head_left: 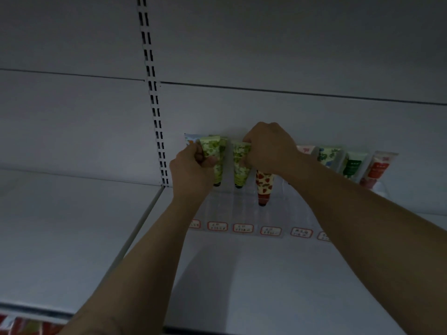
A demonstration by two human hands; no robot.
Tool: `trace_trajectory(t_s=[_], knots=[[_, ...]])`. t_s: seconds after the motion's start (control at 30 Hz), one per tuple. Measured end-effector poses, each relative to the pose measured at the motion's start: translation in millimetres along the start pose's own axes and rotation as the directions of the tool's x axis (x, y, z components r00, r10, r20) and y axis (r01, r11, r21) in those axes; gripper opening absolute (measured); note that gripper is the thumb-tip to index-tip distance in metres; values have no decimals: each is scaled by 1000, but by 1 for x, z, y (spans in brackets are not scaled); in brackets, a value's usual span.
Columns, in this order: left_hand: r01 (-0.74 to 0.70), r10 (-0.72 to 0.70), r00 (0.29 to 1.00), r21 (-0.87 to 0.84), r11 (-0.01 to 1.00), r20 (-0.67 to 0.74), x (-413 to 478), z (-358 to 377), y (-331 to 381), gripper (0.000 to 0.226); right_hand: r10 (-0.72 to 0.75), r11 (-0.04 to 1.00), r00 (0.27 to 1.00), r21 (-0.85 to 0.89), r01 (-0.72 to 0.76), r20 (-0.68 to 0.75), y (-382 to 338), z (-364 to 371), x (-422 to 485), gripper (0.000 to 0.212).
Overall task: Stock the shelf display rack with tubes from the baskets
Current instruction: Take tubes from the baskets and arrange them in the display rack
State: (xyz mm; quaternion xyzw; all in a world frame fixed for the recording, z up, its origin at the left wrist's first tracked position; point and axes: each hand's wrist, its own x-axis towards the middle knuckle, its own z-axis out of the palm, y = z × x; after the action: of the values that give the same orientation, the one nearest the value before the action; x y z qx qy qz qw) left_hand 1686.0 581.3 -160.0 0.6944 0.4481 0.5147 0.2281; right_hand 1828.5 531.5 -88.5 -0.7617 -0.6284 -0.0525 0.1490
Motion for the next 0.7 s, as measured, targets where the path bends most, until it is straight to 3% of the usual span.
trace_trajectory(t_s=[0.33, 0.7], knots=[[-95, 94, 995, 95, 991, 17, 4, 0, -2, 36, -30, 1000, 1000, 5, 30, 6, 6, 2, 8, 32], [-110, 108, 994, 90, 990, 27, 5, 1, -3, 29, -44, 998, 999, -51, 43, -6, 6, 10, 0, 36]])
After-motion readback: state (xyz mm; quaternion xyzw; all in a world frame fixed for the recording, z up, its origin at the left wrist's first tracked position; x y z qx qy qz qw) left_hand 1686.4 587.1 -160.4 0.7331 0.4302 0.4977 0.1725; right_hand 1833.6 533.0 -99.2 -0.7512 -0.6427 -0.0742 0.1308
